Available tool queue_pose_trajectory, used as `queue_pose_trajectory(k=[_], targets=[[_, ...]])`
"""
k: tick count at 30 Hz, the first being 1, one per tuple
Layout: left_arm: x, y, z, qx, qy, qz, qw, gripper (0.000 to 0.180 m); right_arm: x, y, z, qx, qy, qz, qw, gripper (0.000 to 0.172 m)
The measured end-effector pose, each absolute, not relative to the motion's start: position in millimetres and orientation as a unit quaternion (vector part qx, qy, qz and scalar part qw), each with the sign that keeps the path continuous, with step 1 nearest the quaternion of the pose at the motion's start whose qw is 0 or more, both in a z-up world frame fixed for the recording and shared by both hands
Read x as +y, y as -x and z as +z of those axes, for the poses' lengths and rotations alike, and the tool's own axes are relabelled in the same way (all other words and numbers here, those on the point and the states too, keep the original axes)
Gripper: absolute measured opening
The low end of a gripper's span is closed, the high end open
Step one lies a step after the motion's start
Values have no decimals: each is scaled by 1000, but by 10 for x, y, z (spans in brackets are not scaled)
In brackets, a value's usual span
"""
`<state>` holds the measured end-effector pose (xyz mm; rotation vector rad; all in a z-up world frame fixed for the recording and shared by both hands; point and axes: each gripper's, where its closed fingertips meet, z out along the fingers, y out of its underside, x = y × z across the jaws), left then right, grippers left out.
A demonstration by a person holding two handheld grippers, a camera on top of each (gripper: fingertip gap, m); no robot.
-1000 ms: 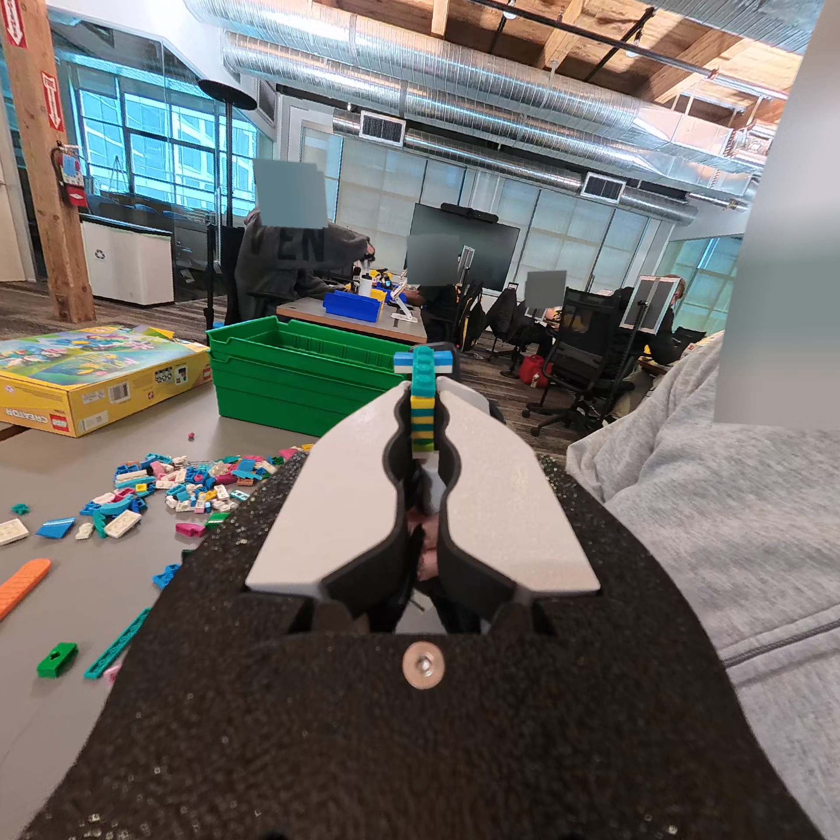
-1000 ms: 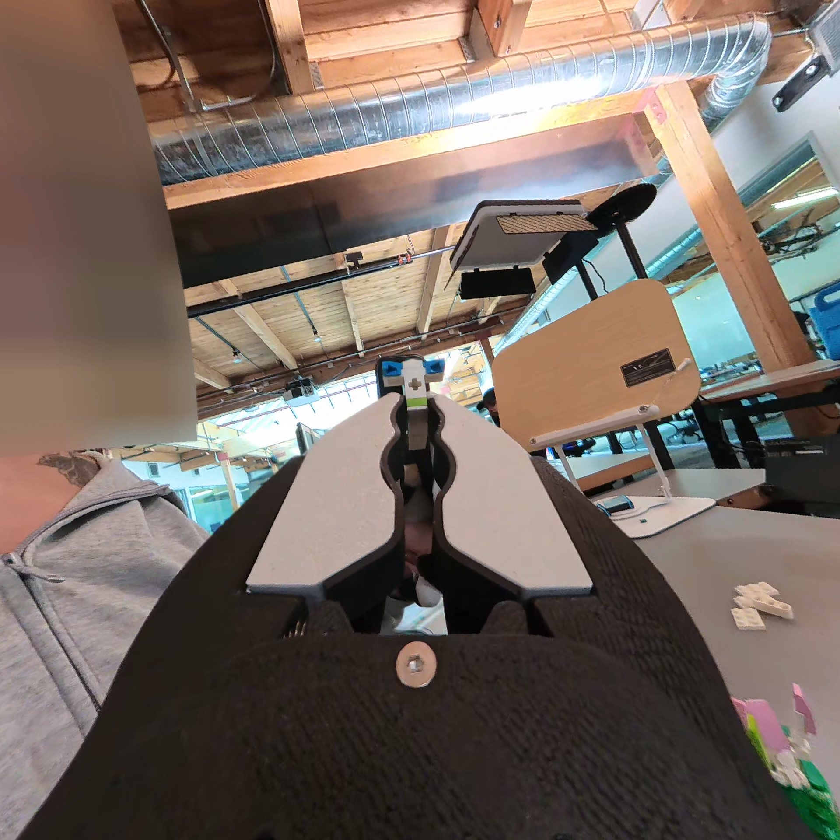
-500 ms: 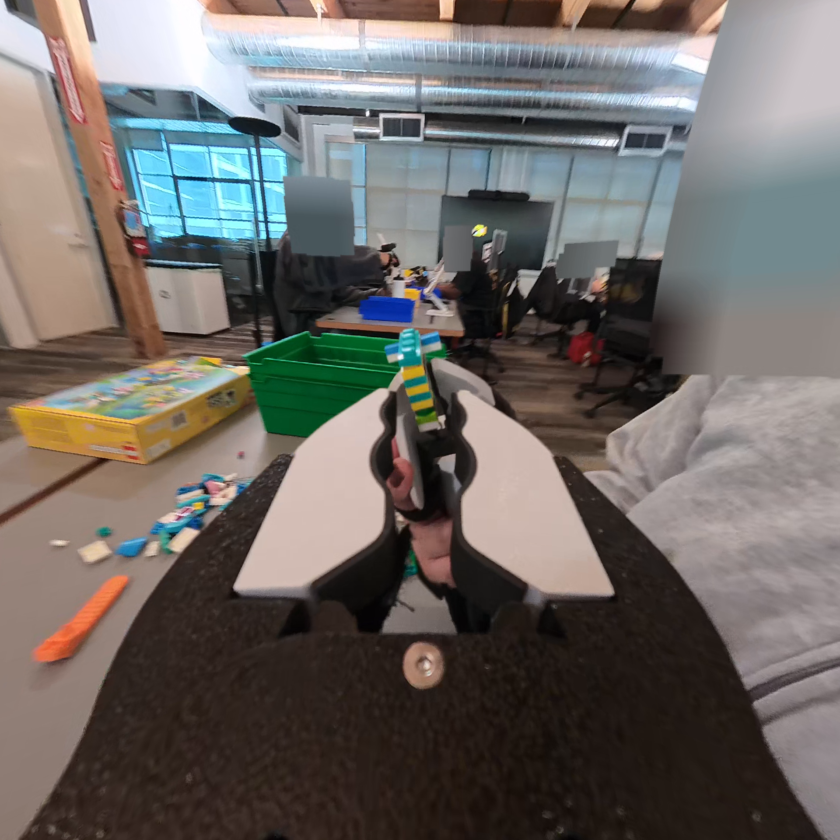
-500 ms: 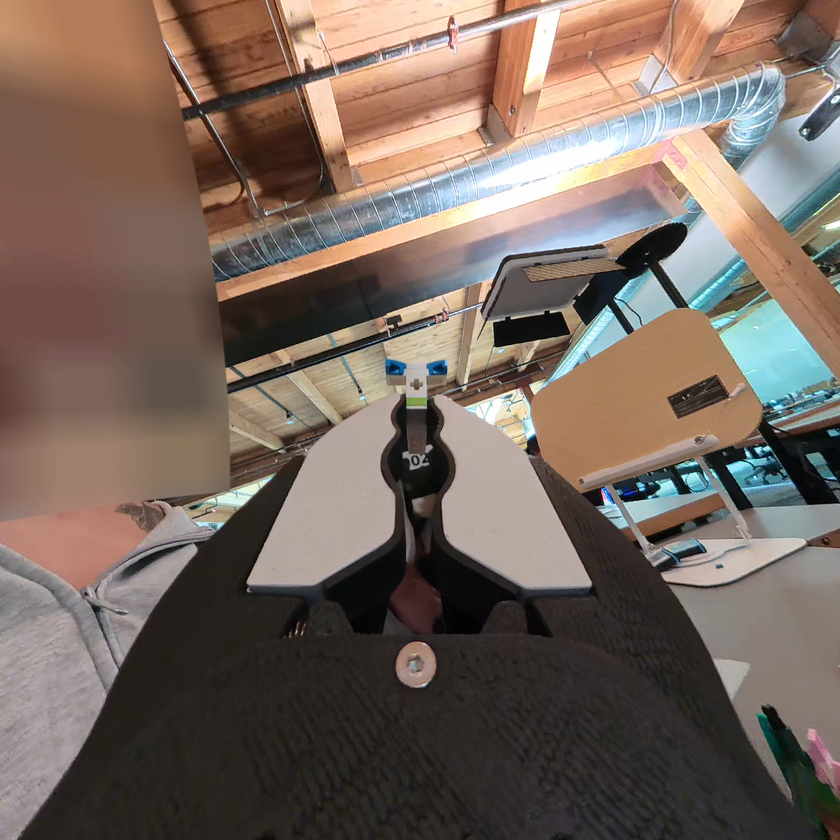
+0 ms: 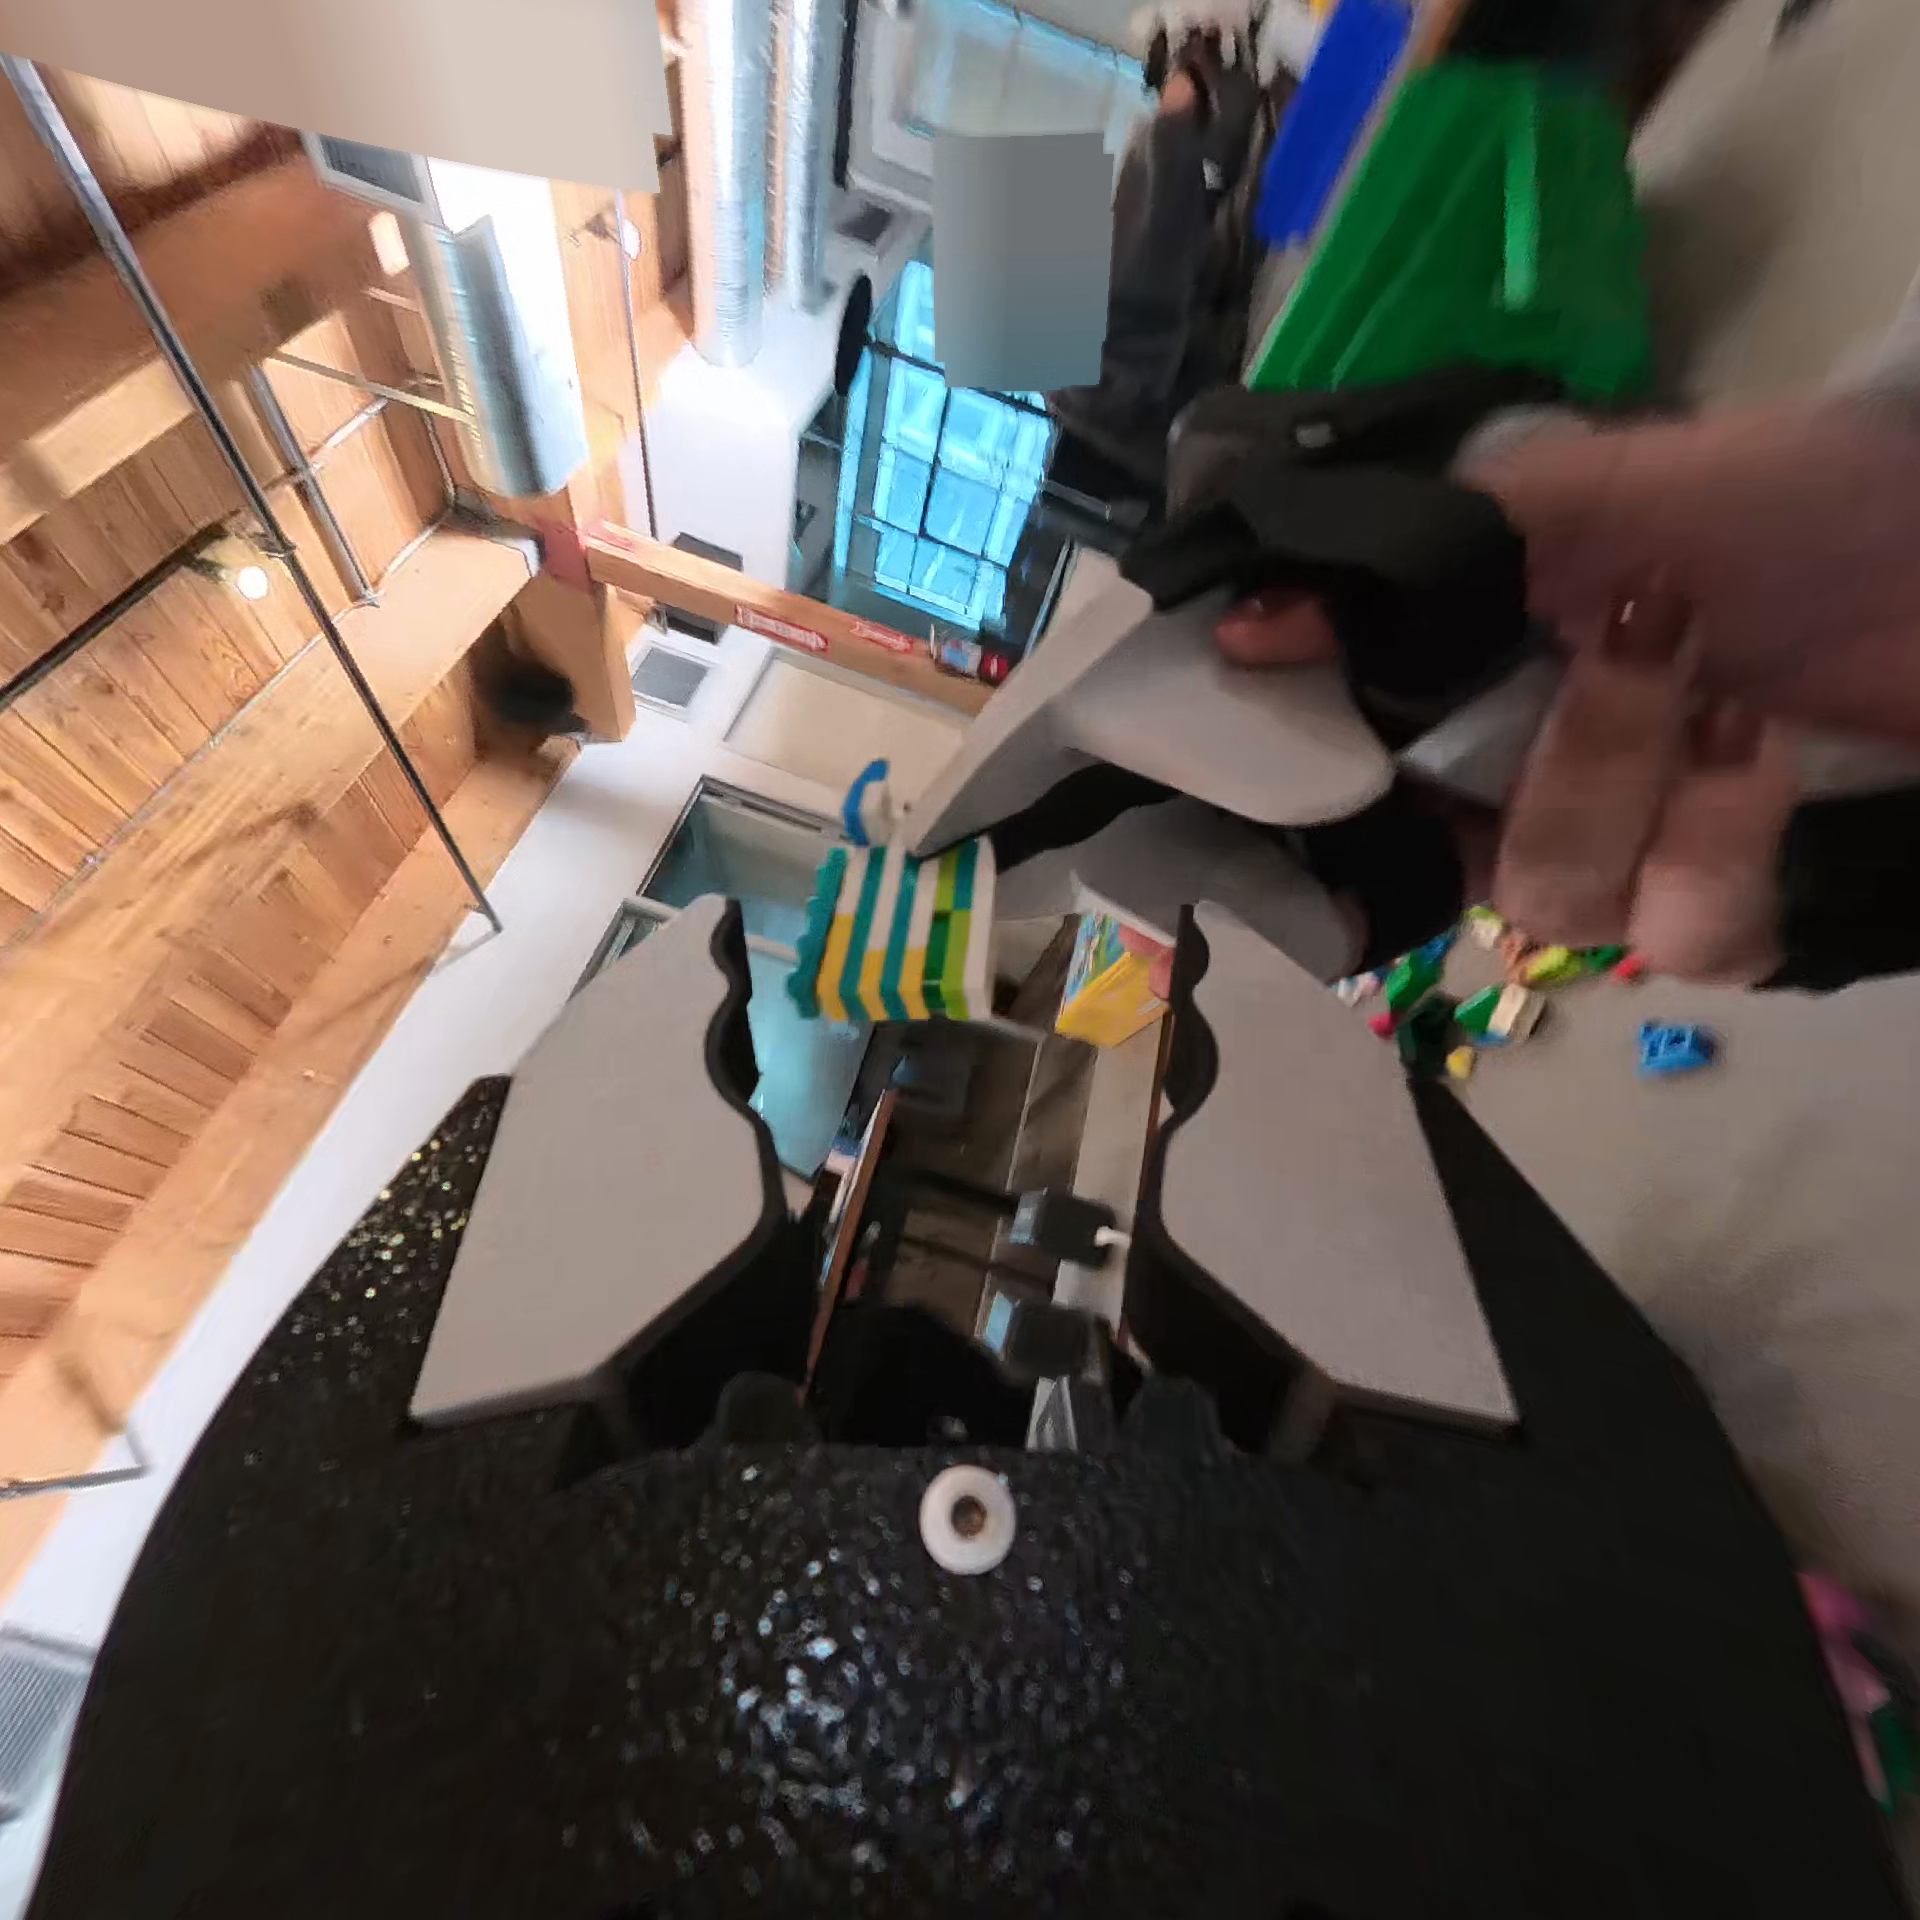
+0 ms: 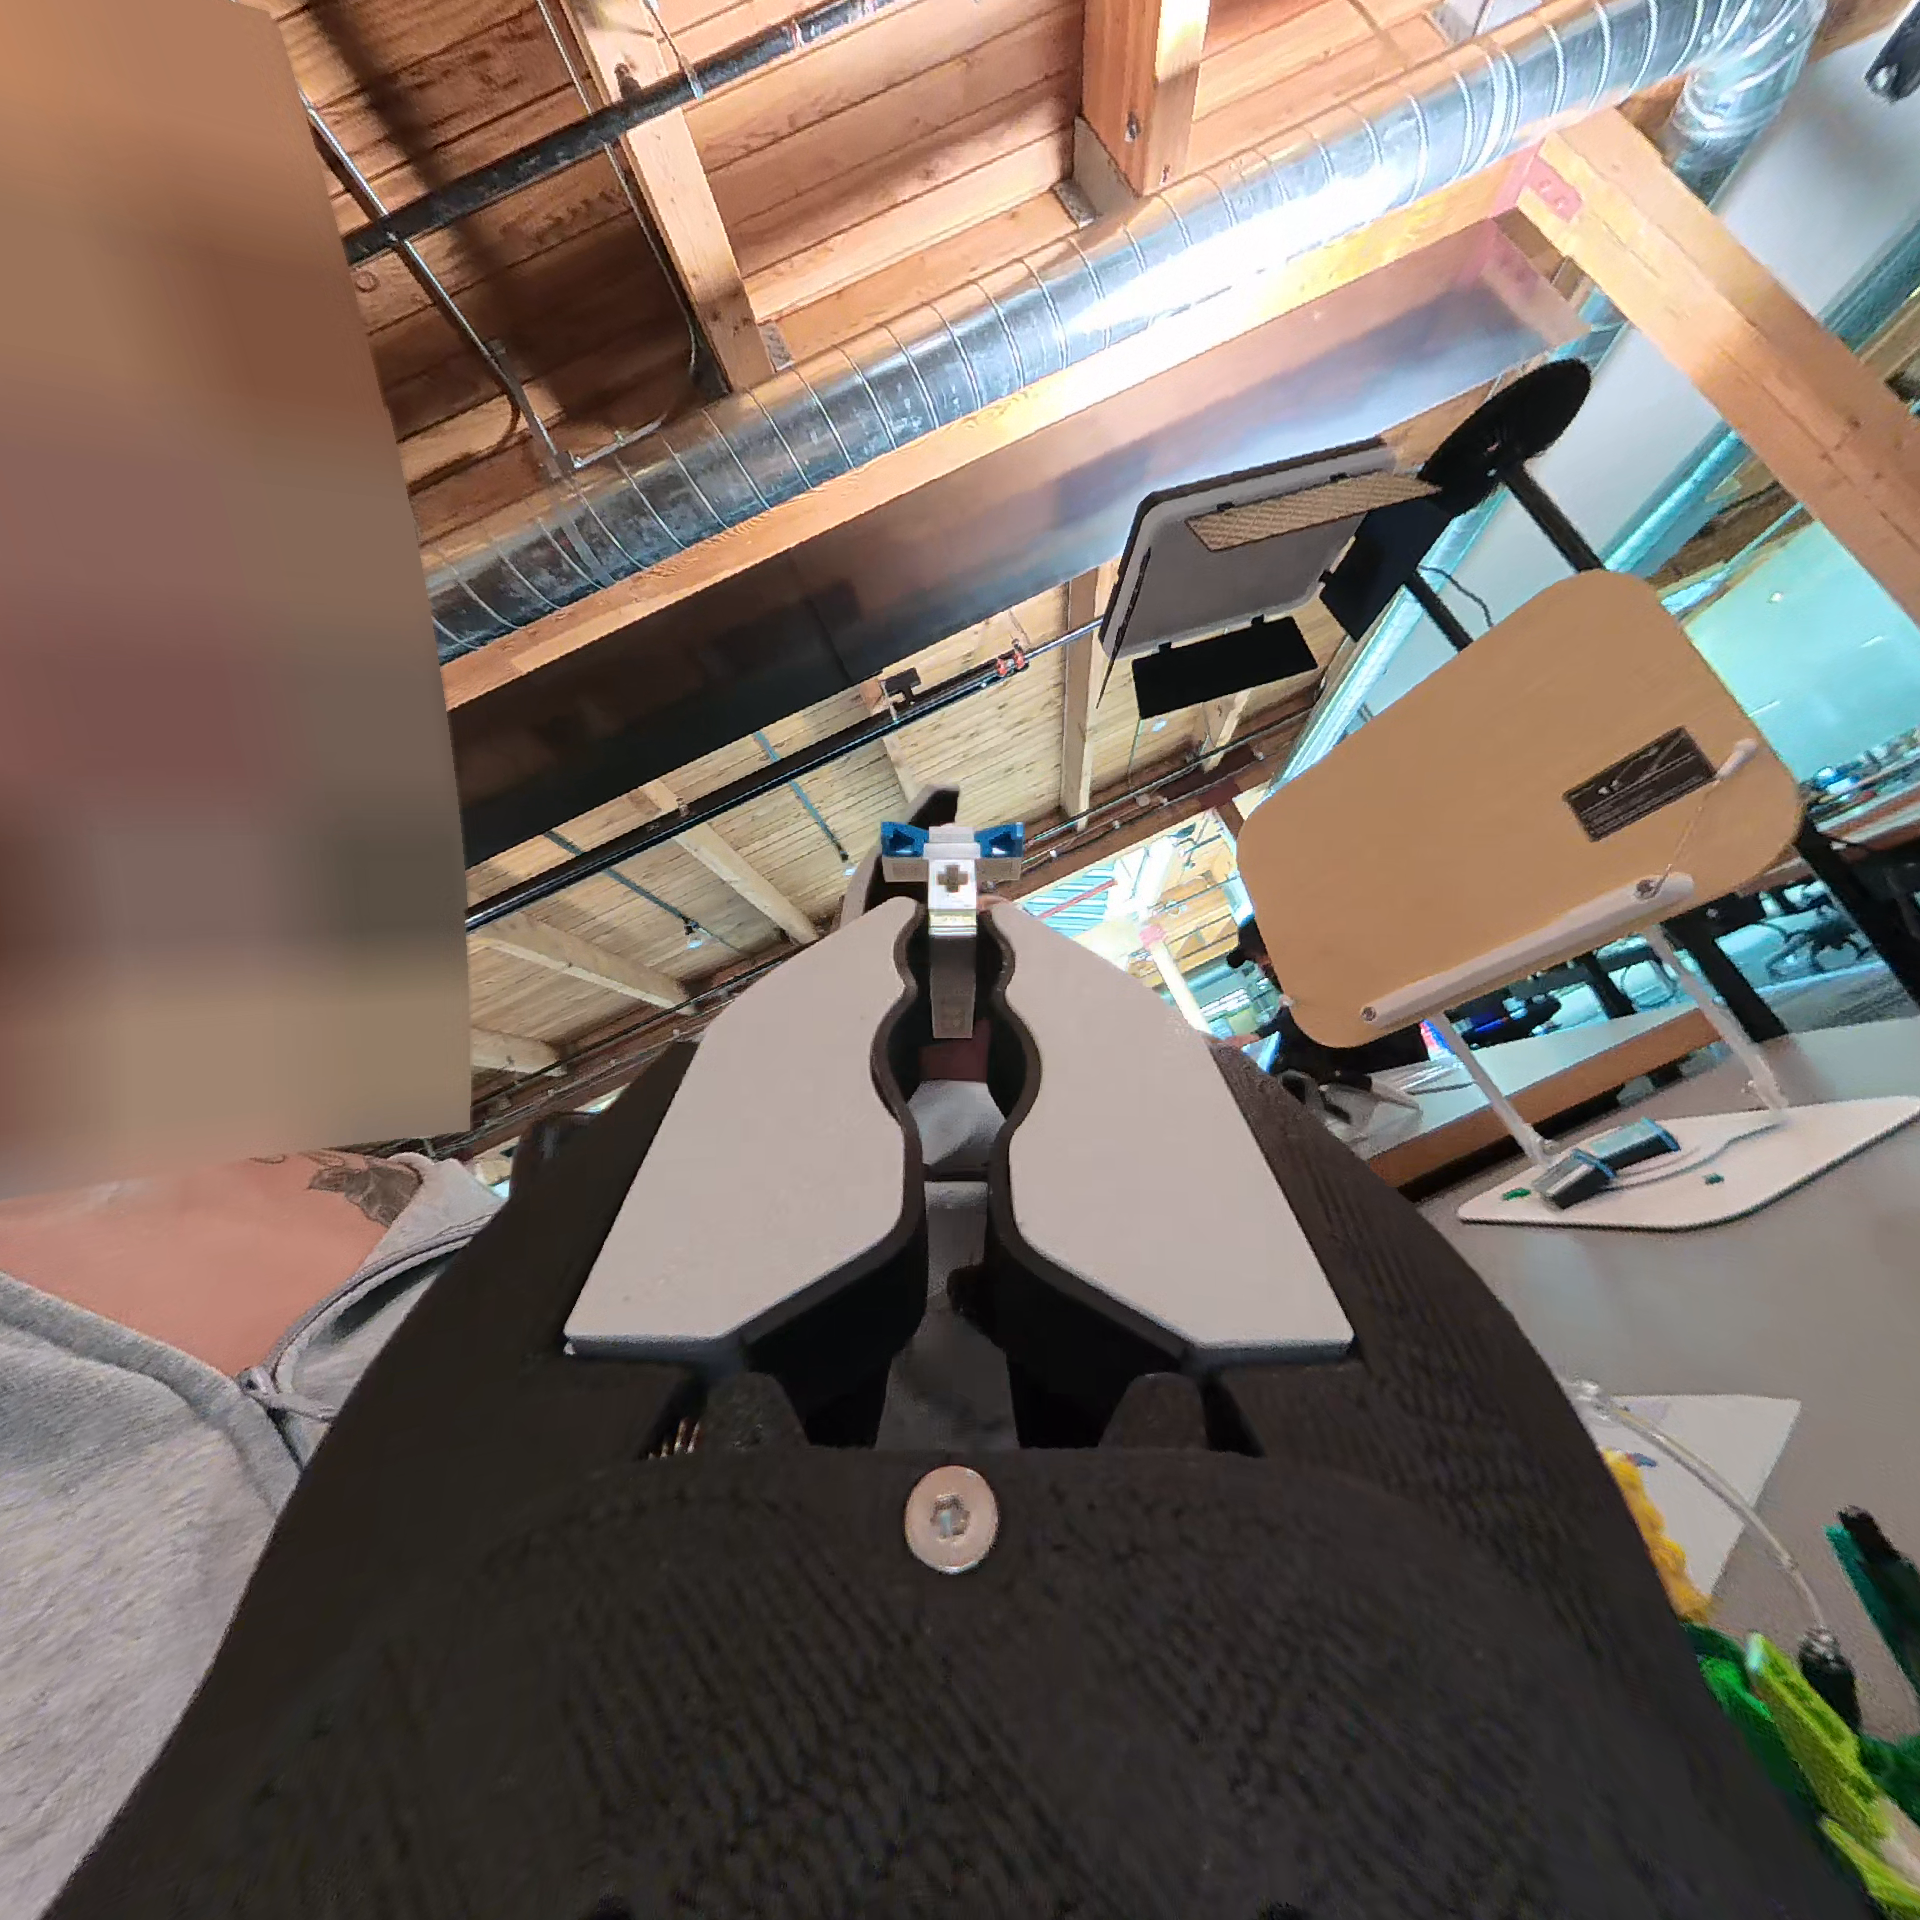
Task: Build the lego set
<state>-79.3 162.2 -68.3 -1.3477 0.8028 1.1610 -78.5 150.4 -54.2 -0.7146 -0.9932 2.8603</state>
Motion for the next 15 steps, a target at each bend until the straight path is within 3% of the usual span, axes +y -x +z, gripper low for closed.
queue_pose_trajectory(k=[15], targets=[[1591, 789, -736, 368, 586, 478, 541, 77, 1476, 807, -626, -315, 246, 915, -60, 6]])
